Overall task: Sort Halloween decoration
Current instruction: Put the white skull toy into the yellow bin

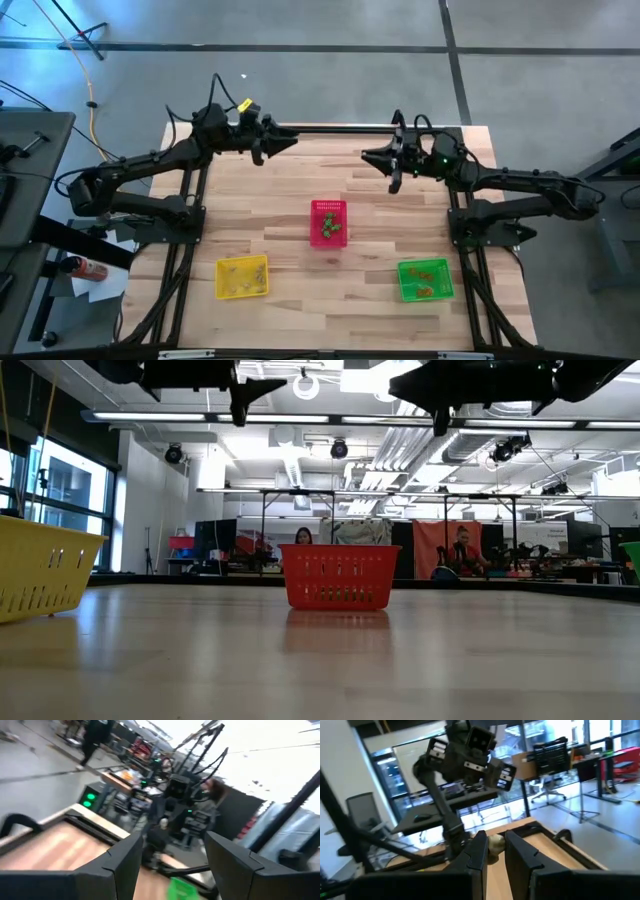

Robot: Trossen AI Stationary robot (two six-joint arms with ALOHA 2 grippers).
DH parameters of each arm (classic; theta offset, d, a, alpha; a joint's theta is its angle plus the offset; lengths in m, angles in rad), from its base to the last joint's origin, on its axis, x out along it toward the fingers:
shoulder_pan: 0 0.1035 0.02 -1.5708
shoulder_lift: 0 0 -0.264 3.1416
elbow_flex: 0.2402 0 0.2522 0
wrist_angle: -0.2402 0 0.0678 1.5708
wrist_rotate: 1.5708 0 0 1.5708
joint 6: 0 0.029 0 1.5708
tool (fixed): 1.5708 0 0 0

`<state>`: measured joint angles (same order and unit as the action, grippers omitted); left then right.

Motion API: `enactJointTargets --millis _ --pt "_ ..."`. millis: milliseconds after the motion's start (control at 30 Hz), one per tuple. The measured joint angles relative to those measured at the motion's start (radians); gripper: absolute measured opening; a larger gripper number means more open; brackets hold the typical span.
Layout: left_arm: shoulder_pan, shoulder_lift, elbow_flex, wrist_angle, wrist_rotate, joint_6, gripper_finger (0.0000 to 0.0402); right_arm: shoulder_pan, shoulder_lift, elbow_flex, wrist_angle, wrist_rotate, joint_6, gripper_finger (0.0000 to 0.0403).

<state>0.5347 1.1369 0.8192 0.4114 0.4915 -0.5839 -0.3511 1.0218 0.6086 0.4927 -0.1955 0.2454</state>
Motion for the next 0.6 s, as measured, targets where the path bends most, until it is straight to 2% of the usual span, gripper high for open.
enactJointTargets --millis 200,333,500,600 --pt "-0.05 -0.024 0.0 0.012 0.0 -0.018 0.0204 0.057 0.0 0.0 0.016 0.005 0.07 0.0037" --pt "-0.071 -0.073 0.0 0.021 0.034 -0.015 0.0204 0.148 0.03 0.017 0.023 0.072 0.139 0.0037" --pt "-0.104 -0.142 0.0 0.02 0.132 0.001 0.0204 0.325 0.177 0.141 0.014 0.251 0.082 0.0037" --pt "-0.134 -0.188 0.0 0.018 0.194 0.002 0.0204 0.41 0.311 0.243 0.011 0.31 0.03 0.0037"
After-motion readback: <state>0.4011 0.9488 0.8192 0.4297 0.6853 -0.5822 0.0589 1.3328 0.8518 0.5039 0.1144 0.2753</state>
